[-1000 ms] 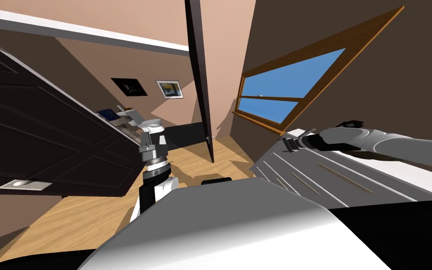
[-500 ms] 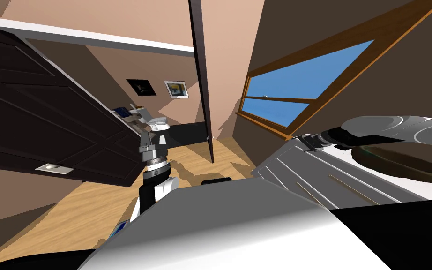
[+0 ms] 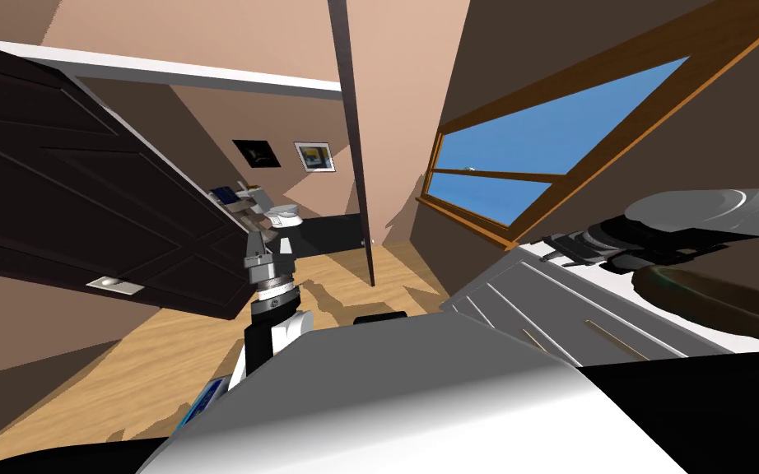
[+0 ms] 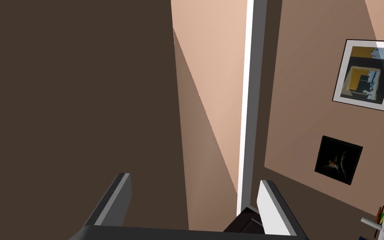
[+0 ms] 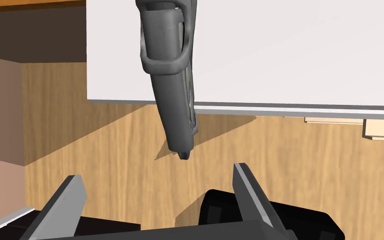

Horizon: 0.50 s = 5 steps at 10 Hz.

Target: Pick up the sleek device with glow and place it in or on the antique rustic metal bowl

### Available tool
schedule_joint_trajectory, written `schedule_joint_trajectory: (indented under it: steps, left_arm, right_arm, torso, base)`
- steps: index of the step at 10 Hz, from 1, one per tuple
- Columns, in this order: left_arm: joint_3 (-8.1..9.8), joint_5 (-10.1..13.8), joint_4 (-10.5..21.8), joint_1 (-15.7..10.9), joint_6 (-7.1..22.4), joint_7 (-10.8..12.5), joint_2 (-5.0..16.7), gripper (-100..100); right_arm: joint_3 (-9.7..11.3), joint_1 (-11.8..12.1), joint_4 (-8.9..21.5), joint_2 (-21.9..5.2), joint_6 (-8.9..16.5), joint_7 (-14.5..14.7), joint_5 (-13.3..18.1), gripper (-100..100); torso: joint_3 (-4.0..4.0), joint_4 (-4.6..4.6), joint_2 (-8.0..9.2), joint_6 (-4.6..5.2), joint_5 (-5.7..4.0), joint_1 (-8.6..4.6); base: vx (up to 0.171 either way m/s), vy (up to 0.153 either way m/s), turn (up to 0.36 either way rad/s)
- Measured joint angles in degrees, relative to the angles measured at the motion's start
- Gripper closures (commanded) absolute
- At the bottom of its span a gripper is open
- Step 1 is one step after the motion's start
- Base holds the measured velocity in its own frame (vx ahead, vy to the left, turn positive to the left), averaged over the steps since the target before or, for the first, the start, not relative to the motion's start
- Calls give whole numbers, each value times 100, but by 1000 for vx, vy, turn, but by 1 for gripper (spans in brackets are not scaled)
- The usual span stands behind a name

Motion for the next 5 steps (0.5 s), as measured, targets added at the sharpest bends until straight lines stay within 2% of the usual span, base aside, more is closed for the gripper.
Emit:
schedule_joint_trajectory:
  steps: [1, 2, 3, 4, 5]
  left_arm:
    - [0, 0, 0, 0, 0, 0, 0, 0]
    - [0, 0, 0, 0, 0, 0, 0, 0]
    - [0, 0, 0, 1, 0, 0, 0, 0]
    - [-1, 0, 0, 0, 0, 0, -1, 0]
    - [-1, 0, 0, 0, 0, 0, -1, 0]
  right_arm:
    - [9, -5, 105, -49, -80, 48, 134, -100]
    - [42, 3, 209, -177, -209, 107, 217, -100]
    - [46, 3, 222, -195, -240, 121, 224, 0]
    - [46, 3, 221, -192, -237, 120, 224, -100]
    - [137, 59, 198, -163, -115, 136, 156, -100]
  torso:
    - [-1, -1, -2, -1, -3, -8]
    - [-5, -2, -9, 0, -4, -19]
    - [-5, -2, -7, 2, -4, 7]
    - [-2, -1, -3, 2, 4, 32]
    - [-4, -2, -7, 0, 6, 41]
  base:
    - [33, -178, 128]
    - [18, -87, 33]
    - [2, -15, -2]
    - [21, -3, 47]
    - [13, -1, 11]
